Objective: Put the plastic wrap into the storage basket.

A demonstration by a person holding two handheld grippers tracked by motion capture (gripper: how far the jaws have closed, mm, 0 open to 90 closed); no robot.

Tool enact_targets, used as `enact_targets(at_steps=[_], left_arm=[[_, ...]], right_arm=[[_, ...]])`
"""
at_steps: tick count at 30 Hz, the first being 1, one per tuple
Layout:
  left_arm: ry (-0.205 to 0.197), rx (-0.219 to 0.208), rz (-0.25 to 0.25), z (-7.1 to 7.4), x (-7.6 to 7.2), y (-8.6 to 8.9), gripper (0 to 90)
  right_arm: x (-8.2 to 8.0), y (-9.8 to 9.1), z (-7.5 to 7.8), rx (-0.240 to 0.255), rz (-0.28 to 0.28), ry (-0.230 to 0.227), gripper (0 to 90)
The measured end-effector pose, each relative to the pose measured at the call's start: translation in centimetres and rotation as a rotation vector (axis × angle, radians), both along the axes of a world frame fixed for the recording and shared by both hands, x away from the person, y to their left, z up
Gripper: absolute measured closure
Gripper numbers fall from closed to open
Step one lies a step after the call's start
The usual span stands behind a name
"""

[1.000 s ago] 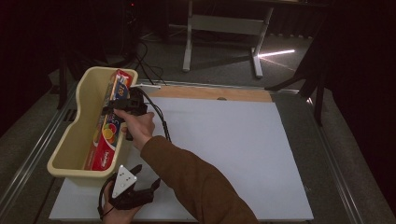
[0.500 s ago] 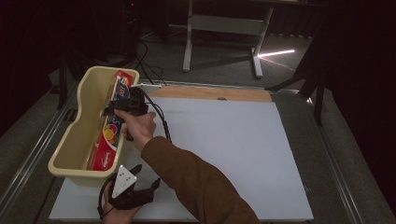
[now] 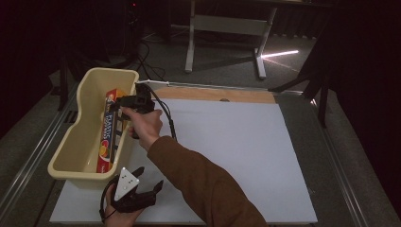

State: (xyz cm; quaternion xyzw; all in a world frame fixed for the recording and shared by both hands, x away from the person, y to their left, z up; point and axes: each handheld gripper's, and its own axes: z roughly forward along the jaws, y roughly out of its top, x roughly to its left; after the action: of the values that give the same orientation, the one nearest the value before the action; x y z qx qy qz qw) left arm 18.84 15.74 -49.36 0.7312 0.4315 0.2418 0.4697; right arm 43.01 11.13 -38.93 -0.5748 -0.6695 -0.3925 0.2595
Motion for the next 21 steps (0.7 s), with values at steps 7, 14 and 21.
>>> enact_targets(at_steps=[7,14,21], left_arm=[[-0.002,0.002,0.002,0.0,0.0,0.0,21.5],[-0.004,0.006,0.009,0.0,0.2,-0.1,21.5],[-0.003,0.017,0.011,0.0,0.3,-0.1,21.5]], right_arm=[[-0.2,-1.2,0.6,-0.046,0.092,-0.126,39.9],[-1.2,-3.4,0.3,-0.126,0.194,-0.273,38.2],[-3.0,-6.9,-0.1,-0.243,0.271,-0.446,38.3]])
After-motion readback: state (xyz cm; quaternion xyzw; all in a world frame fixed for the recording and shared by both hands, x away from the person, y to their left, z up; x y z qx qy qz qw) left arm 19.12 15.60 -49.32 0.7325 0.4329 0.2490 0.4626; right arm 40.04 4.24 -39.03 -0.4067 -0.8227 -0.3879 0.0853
